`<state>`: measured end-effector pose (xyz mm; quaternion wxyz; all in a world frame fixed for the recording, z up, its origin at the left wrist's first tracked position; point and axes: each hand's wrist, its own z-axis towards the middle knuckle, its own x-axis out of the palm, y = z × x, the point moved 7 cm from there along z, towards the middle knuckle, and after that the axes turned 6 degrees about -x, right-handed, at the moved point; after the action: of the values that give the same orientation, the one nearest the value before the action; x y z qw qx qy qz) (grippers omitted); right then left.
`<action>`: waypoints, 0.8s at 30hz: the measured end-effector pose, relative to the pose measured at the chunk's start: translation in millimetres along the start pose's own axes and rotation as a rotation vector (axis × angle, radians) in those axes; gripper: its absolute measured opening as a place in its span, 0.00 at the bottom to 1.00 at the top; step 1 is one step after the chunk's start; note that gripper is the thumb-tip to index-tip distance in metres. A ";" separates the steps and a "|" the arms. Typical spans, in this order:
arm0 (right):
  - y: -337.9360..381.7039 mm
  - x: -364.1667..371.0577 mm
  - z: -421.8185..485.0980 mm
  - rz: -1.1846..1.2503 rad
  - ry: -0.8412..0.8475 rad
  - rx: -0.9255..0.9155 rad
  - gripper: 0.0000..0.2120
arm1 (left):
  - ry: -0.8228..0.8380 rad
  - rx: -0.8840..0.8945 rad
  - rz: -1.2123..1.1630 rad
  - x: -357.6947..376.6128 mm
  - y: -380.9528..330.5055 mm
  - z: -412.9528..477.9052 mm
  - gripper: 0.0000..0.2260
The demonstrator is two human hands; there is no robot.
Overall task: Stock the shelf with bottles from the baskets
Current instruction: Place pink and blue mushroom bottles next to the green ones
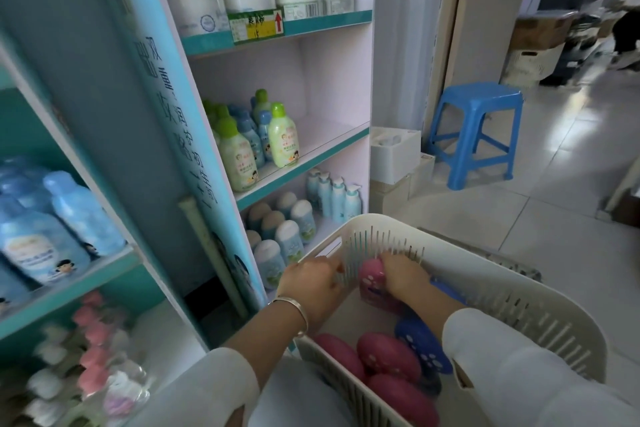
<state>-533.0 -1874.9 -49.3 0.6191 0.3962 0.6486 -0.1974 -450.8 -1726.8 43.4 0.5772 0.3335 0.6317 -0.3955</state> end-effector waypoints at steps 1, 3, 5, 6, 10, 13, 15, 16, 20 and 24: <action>2.6 -3.8 -2.5 0.016 0.007 -0.006 0.18 | -0.003 0.000 0.005 -3.0 0.9 -0.9 0.15; 9.5 -16.5 -8.1 0.045 -0.003 -0.040 0.19 | 0.004 -0.006 0.001 -9.7 3.1 -1.9 0.15; 16.4 -34.3 -14.6 0.100 -0.033 -0.082 0.22 | 0.010 -0.014 -0.023 -16.2 4.6 -3.3 0.15; 20.3 -44.2 -18.9 0.131 -0.043 -0.107 0.25 | 0.005 -0.016 -0.032 -20.3 4.2 -4.9 0.14; 37.0 -84.5 -41.3 0.383 -0.067 -0.207 0.31 | -0.051 -0.011 -0.035 -43.3 -4.2 -18.9 0.15; 50.3 -108.6 -60.9 0.528 -0.045 -0.266 0.29 | -0.065 -0.032 -0.047 -60.4 -7.2 -33.3 0.17; 60.1 -123.5 -73.3 0.637 -0.054 -0.287 0.27 | -0.080 -0.046 -0.037 -71.2 -4.6 -42.0 0.18; 65.6 -130.2 -79.0 0.725 -0.056 -0.290 0.26 | -0.088 -0.056 -0.042 -76.2 -1.4 -45.8 0.20; 102.0 -157.4 -97.0 1.068 -0.018 -0.332 0.22 | -0.085 -0.126 -0.146 -96.4 20.8 -61.1 0.30; 150.2 -184.6 -110.1 1.272 -0.009 -0.420 0.19 | -0.169 -0.118 -0.462 -130.4 46.2 -82.6 0.35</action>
<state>-505.2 -1751.2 180.1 0.6815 0.5718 0.3106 0.3348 -434.2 -1627.6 169.3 0.5407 0.1117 0.6627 -0.5059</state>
